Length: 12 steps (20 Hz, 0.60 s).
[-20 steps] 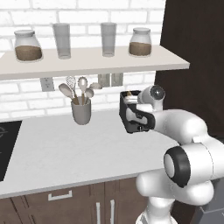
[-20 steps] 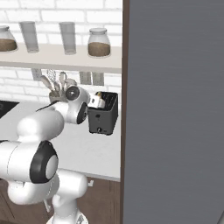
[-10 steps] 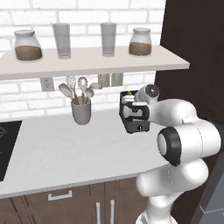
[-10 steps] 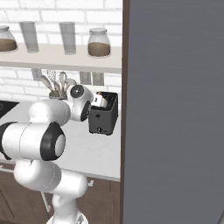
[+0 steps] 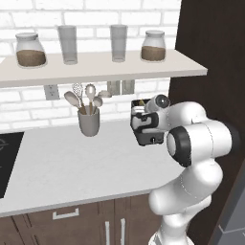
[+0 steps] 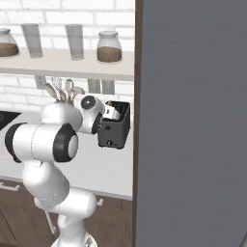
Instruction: Start the toaster. Once the lever pops up, take the bread to the plate on the dining counter.
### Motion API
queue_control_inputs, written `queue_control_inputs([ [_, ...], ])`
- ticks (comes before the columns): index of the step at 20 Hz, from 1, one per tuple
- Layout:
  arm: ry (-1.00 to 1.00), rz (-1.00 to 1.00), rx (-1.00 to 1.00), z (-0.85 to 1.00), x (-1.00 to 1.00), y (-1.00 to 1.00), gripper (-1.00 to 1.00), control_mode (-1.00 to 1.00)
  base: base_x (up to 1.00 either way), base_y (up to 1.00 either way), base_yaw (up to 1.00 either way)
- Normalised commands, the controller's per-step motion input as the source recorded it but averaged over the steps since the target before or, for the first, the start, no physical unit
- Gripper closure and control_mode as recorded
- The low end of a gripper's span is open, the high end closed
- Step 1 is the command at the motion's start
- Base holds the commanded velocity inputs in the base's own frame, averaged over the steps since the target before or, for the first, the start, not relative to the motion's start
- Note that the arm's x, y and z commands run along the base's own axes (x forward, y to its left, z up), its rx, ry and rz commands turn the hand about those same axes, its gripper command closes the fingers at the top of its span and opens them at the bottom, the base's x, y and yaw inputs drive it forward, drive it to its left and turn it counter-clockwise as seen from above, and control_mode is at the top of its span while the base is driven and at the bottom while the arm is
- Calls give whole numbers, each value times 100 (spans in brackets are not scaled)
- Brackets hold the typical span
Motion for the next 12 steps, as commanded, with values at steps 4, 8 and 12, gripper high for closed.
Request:
queue_control_inputs([
  [4, 0, 0, 0, -21, 29, 0, -100, -100, 0, 0, 0],
  [8, 0, 0, 0, -23, 28, 0, -100, -100, 0, 0, 0],
  [12, 0, 0, 0, -26, 26, 0, -100, -100, 0, 0, 0],
])
